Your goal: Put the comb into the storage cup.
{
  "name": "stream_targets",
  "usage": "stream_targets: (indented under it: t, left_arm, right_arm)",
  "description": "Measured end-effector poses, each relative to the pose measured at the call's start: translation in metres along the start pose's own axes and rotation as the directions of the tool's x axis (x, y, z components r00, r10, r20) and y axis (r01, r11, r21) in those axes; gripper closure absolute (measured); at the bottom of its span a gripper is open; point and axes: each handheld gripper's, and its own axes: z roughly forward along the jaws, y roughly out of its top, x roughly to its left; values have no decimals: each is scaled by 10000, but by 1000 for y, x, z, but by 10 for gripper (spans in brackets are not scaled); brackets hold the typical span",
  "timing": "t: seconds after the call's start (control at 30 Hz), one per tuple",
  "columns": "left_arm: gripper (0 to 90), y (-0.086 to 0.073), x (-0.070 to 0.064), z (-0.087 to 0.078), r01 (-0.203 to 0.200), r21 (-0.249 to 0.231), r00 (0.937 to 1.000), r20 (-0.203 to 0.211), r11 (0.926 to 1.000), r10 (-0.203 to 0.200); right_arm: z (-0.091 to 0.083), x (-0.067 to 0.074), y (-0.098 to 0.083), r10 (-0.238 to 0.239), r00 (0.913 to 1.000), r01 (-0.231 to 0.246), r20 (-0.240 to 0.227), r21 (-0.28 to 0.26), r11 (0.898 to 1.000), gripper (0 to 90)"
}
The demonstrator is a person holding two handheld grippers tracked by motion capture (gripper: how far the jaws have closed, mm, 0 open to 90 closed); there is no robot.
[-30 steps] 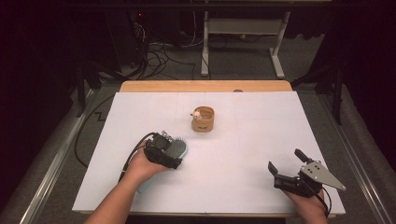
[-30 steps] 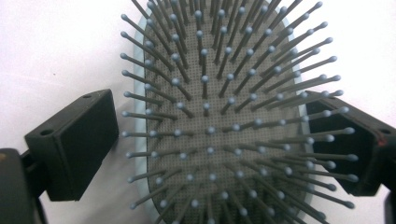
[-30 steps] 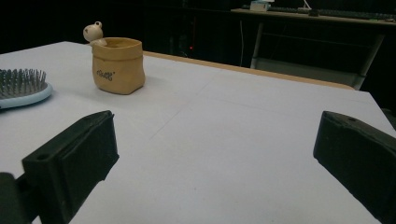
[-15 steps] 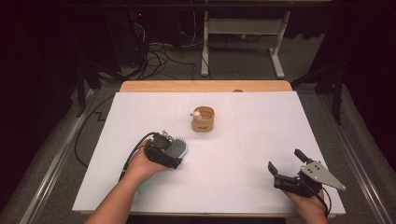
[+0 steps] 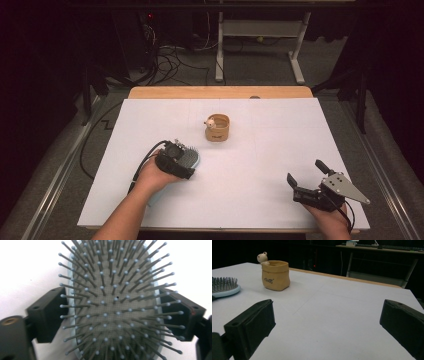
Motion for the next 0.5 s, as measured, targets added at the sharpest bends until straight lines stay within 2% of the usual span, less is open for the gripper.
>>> stream_targets:
  t: [0.5]
  left_arm:
    - [195, 0, -1, -1, 102, -85, 9999, -68, 9999, -103]
  right_arm:
    - [0, -1, 0, -3, 10000, 3, 11, -12, 10000, 8]
